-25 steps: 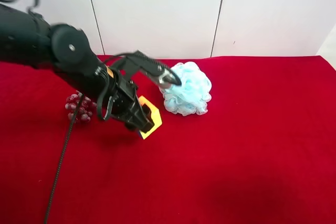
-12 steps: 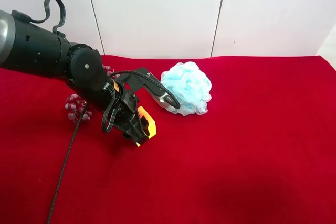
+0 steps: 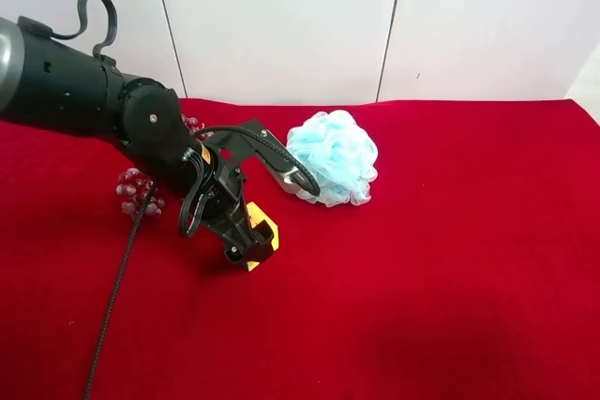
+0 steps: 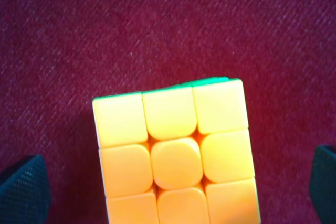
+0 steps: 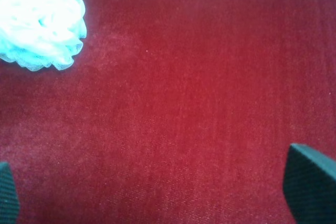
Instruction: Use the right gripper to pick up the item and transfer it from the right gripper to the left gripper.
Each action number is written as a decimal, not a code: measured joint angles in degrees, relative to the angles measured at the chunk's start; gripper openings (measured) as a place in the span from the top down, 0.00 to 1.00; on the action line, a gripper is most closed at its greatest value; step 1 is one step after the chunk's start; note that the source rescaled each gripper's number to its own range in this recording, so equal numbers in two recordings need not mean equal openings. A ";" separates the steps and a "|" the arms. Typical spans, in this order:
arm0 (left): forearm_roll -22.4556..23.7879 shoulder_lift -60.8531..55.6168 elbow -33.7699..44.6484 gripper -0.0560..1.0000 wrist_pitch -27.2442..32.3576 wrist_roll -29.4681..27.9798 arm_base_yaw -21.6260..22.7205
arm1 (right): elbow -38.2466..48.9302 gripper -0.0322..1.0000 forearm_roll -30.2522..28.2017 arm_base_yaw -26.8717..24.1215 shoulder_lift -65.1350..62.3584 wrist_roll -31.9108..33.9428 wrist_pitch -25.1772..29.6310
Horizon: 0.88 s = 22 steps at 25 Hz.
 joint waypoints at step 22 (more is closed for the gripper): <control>1.86 -48.14 0.00 0.00 35.62 -14.03 0.00 | 0.00 0.00 0.00 0.00 0.00 0.00 0.00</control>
